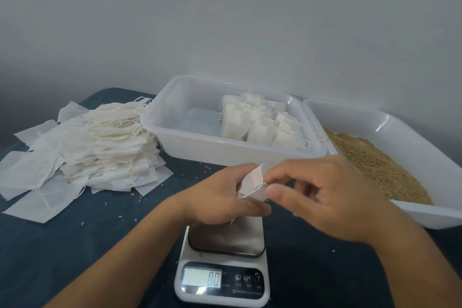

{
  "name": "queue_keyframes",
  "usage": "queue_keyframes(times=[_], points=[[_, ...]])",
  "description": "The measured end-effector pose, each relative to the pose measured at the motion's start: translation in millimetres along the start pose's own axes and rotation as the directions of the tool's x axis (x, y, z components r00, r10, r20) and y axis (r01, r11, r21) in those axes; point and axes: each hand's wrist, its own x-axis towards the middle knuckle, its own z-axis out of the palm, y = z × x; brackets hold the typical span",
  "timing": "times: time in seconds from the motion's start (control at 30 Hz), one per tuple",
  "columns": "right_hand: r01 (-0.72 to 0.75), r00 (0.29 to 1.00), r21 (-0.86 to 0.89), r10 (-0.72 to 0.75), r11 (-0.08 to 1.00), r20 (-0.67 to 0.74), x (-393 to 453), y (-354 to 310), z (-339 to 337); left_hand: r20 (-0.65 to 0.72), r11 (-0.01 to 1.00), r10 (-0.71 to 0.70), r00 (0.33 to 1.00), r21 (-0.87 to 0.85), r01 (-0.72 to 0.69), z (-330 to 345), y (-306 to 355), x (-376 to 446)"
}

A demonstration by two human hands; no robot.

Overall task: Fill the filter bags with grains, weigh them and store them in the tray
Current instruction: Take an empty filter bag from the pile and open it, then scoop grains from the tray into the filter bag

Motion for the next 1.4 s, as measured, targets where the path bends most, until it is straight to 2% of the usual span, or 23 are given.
queue_keyframes(times=[0.07, 0.1, 0.17, 0.2, 0.23, 0.27, 0.3, 0.33, 0.4, 0.47, 0.53, 0.73, 0.83, 1.0, 1.1, 1.23, 1.4], points=[[-0.015, 0.987, 0.025, 0.018, 1.0, -0.16, -4.2, 5.4, -10.9, -0.087, 0.999, -0.031, 0.996, 0.027, 0.033, -1.7, -3.8, 0.4], [-0.058, 0.958, 0.027, 0.064, 0.998, -0.279, -5.9, 13.3, -17.3, -0.124, 0.999, -0.036, 0.992, 0.036, 0.04, -2.4, -5.5, 0.9], [-0.255, 0.83, 0.022, 0.23, 0.967, -0.508, -9.0, 41.3, -33.1, -0.171, 0.998, -0.025, 0.985, 0.047, 0.034, -3.2, -8.5, 2.4], [-0.403, 0.758, 0.019, 0.345, 0.915, -0.554, -10.9, 59.8, -42.7, -0.183, 0.998, -0.017, 0.983, 0.055, 0.028, -3.0, -10.0, 3.1], [-0.571, 0.7, -0.016, 0.477, 0.821, -0.531, -14.6, 80.7, -52.4, -0.19, 0.998, -0.014, 0.982, 0.062, 0.026, -2.8, -11.5, 3.8], [-0.719, 0.649, -0.099, 0.613, 0.688, -0.452, -19.7, 101.0, -59.6, -0.195, 0.997, -0.015, 0.981, 0.069, 0.029, -2.5, -12.9, 4.1], [-0.806, 0.591, -0.211, 0.734, 0.553, -0.334, -25.6, 119.0, -64.0, -0.198, 0.996, -0.017, 0.98, 0.08, 0.034, -1.9, -14.1, 4.5], [-0.832, 0.532, -0.31, 0.82, 0.459, -0.211, -31.6, 134.0, -65.2, -0.202, 0.995, -0.016, 0.979, 0.097, 0.036, -1.3, -15.5, 4.8], [-0.809, 0.458, -0.429, 0.888, 0.401, -0.033, -39.2, 151.3, -62.0, -0.202, 0.99, -0.007, 0.979, 0.137, 0.036, 0.6, -17.4, 5.5], [-0.77, 0.467, -0.483, 0.884, 0.417, 0.017, -40.6, 157.1, -57.4, -0.205, 0.987, -0.001, 0.979, 0.156, 0.034, 2.7, -18.1, 6.0], [-0.756, 0.484, -0.503, 0.875, 0.419, 0.001, -38.2, 159.1, -54.1, -0.211, 0.985, 0.007, 0.977, 0.17, 0.03, 3.8, -19.0, 5.5], [-0.759, 0.445, -0.535, 0.895, 0.371, -0.01, -30.3, 166.6, -44.3, -0.242, 0.983, 0.003, 0.97, 0.179, 0.042, 3.8, -19.7, 4.5], [-0.76, 0.427, -0.546, 0.904, 0.354, -0.007, -28.0, 171.1, -46.8, -0.213, 0.988, -0.013, 0.977, 0.145, 0.045, 5.5, -17.8, 4.8], [-0.764, 0.388, -0.558, 0.922, 0.325, 0.006, -26.1, 179.6, -80.3, -0.164, 0.999, -0.052, 0.985, 0.006, 0.053, 7.6, -15.7, 4.2], [-0.802, 0.363, -0.517, 0.931, 0.298, -0.027, -26.2, 181.1, -109.7, -0.174, 0.998, -0.045, 0.984, 0.027, 0.051, 11.1, -16.0, 5.9], [-0.746, 0.344, -0.615, 0.939, 0.254, -0.03, -15.5, 184.0, -123.9, -0.232, 0.995, -0.037, 0.972, 0.079, 0.057, 10.7, -17.5, 6.1], [-0.757, 0.415, -0.592, 0.903, 0.276, -0.109, 0.8, 201.7, -97.0, -0.218, 0.999, -0.009, 0.976, 0.031, 0.017, 6.6, -14.8, 3.8]])
